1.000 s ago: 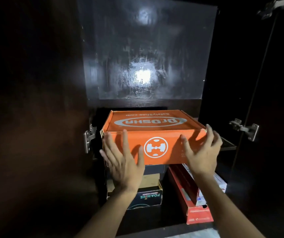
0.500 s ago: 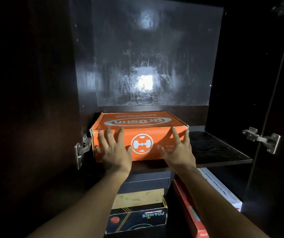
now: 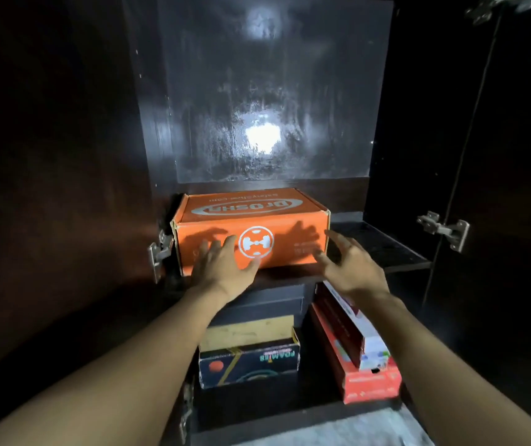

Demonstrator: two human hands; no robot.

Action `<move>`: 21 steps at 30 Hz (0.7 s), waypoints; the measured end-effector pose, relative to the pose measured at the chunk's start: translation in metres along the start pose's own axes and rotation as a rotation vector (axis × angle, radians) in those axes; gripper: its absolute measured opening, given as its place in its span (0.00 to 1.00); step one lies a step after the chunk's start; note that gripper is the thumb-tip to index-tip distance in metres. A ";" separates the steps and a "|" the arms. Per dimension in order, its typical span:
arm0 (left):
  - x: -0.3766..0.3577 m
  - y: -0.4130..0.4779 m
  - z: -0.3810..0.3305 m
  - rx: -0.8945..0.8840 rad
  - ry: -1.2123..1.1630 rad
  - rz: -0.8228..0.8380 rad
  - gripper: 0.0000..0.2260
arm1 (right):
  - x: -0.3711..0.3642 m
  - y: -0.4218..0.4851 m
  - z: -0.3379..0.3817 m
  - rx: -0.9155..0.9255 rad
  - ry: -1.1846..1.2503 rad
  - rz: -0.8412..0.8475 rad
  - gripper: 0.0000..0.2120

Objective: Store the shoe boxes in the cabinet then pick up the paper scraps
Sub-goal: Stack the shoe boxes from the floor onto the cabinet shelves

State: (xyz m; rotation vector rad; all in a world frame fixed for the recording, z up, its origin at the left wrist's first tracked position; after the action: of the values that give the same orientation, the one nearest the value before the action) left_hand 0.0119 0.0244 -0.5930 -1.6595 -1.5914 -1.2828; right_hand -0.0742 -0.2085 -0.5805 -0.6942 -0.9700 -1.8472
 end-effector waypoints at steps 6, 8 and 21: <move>-0.015 -0.108 -0.048 -0.219 -0.201 0.139 0.23 | 0.026 -0.132 -0.018 -0.115 0.089 -0.014 0.27; -0.024 -0.148 -0.062 -0.264 -0.230 0.187 0.22 | 0.030 -0.180 -0.030 -0.165 0.098 -0.021 0.28; -0.189 -0.349 -0.154 -0.410 -0.382 0.611 0.15 | 0.045 -0.446 -0.154 -0.553 -0.065 -0.069 0.26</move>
State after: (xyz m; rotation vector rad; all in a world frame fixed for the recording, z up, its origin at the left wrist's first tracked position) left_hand -0.3386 -0.1321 -0.7771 -2.5124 -0.8869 -1.0411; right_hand -0.5051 -0.2349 -0.7753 -1.0636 -0.5186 -2.1875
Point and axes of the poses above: each hand's wrist, its own y-axis towards the middle knuckle, its own x-axis out of the back of the hand, z = x × y, the point moved 7 cm from there along y, towards the middle knuckle, and after that the axes turned 8 degrees about z, right-handed, at the moved point
